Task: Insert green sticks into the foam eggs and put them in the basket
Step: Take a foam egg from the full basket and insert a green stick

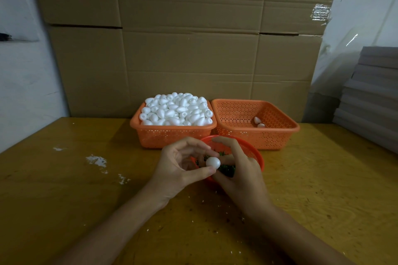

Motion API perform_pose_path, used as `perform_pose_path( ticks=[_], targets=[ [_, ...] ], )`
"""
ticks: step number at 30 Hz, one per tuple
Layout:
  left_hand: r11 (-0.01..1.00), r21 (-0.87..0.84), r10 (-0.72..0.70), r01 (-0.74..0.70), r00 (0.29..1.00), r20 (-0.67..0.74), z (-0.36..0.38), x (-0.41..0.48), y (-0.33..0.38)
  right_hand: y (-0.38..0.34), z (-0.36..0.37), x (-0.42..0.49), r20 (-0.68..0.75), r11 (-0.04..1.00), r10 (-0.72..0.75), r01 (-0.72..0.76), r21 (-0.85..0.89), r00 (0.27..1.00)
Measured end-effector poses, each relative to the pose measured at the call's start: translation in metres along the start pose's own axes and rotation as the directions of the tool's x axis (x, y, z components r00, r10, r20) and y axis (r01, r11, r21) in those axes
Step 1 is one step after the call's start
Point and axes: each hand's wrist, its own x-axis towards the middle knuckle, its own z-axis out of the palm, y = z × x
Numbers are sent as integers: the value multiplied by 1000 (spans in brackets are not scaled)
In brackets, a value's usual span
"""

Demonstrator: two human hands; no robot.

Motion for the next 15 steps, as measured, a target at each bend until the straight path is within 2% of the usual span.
perform_pose_path(
  ticks=[15],
  targets=[
    [993,114,55,-40,989,-137,0,1,-2,2,0,1,60,981,27,-38,193,998]
  ],
)
